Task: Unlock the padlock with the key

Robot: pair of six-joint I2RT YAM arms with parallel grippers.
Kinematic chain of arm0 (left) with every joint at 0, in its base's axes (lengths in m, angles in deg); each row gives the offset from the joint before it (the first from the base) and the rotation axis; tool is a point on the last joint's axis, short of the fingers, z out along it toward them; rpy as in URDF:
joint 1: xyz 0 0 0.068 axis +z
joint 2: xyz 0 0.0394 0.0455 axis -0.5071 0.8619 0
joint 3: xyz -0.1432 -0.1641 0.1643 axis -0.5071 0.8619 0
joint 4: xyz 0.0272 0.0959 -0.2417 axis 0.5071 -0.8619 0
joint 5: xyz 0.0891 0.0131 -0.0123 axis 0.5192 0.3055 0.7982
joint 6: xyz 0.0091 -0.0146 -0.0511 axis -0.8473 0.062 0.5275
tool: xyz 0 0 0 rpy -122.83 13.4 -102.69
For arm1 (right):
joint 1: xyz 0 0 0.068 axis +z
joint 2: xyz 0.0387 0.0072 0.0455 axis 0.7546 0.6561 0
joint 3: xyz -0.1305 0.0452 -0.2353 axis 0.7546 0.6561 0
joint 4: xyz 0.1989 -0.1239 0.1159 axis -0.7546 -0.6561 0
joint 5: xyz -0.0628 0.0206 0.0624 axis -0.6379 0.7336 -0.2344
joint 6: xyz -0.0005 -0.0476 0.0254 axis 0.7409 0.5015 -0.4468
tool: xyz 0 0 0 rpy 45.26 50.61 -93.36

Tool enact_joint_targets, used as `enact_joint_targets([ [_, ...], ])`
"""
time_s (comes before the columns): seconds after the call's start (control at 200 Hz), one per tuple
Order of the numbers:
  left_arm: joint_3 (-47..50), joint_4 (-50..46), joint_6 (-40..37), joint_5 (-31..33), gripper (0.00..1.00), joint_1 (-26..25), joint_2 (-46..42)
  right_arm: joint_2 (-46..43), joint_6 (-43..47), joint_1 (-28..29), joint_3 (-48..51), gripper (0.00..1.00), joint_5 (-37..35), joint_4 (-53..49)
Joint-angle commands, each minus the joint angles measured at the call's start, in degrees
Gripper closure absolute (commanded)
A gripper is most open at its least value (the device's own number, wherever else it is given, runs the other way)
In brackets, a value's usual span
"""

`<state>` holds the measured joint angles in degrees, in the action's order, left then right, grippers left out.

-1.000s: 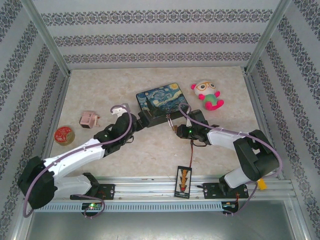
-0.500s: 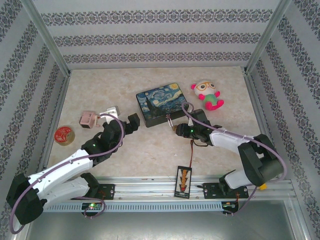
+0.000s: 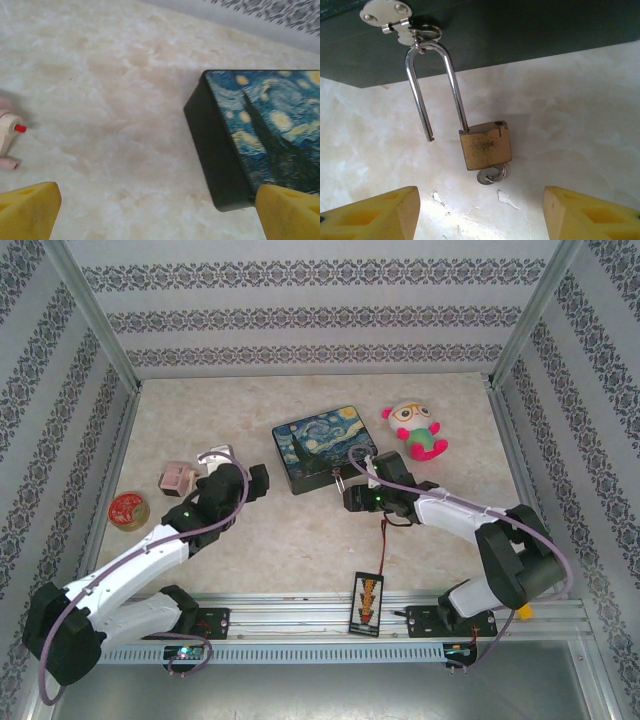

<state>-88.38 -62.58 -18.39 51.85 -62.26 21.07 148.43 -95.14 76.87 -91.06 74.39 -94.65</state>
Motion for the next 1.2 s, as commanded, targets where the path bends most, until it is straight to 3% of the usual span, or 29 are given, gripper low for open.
enact_joint_targets([
  [0.0,-2.79,-7.54,1.11,-5.42,0.01,3.09,2.13,2.83,4.24,0.6,-2.67,0.34,-1.14,-1.56],
  [0.195,-6.49,-12.21,-0.83,-7.92,0.01,5.63,6.85,7.39,5.52,0.73,-5.36,0.36,-0.67,-1.49],
  [0.56,-5.3,-8.84,-1.04,-8.86,0.01,6.02,7.6,13.17,6.14,0.42,-7.14,0.41,0.49,-0.07],
  [0.685,-4.99,-8.3,-1.03,-8.84,0.01,6.12,7.49,14.58,6.47,0.44,-7.5,0.49,1.68,0.03],
  [0.904,-4.07,-7.7,-0.89,-8.97,0.01,6.13,6.78,15.23,6.08,0.38,-7.16,0.73,3.52,0.41],
  [1.194,-2.96,-3.51,-1.45,-11.55,0.01,5.31,6.04,13.18,1.76,0.64,-4.55,0.88,4.77,3.12],
])
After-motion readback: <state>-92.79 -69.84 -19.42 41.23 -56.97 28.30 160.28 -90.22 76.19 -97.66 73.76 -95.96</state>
